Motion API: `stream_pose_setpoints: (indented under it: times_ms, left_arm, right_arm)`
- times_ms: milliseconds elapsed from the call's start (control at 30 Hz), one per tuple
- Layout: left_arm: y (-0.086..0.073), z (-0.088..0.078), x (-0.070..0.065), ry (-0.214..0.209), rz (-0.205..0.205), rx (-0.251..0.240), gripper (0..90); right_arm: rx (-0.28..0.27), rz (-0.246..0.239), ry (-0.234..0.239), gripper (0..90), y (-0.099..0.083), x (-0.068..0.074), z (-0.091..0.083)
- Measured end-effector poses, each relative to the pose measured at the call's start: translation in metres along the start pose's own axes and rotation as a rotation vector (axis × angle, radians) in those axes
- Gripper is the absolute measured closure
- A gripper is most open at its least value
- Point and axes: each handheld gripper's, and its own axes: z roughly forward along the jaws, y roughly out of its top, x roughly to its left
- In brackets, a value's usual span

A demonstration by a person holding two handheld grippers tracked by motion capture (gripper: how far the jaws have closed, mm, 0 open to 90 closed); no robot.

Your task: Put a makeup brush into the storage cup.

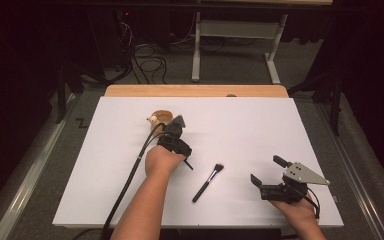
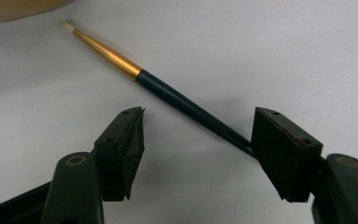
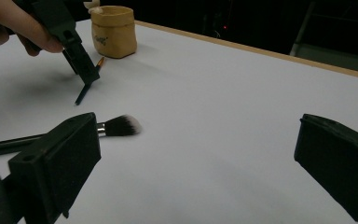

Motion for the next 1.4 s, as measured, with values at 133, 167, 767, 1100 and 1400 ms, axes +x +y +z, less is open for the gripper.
stream_pose_setpoints:
  times_ms: [133, 167, 767, 1100, 1400]
  left_arm:
    - [-0.0002, 0.0015, -0.0013, 0.007, -0.001, 0.003, 36.5]
    - [-0.0004, 0.0017, -0.0019, 0.013, 0.001, 0.002, 36.5]
    - [-0.0023, -0.0008, 0.0006, 0.039, 0.021, 0.017, 50.1]
    - [-0.0032, -0.0017, 0.0010, 0.049, 0.039, 0.028, 60.0]
    - [-0.0041, -0.0026, 0.0023, 0.059, 0.061, 0.039, 68.0]
  right_arm:
    - [0.001, 0.007, -0.004, 0.9, 0.0000, -0.0002, -0.0005]
    - [0.001, 0.008, -0.005, 0.9, 0.0000, -0.0001, -0.0007]
    - [0.003, 0.007, -0.007, 0.9, -0.0003, -0.0013, -0.0002]
    - [0.002, 0.013, -0.007, 0.9, -0.0004, -0.0016, -0.0003]
    - [0.004, 0.018, -0.009, 0.9, -0.0006, -0.0017, -0.0004]
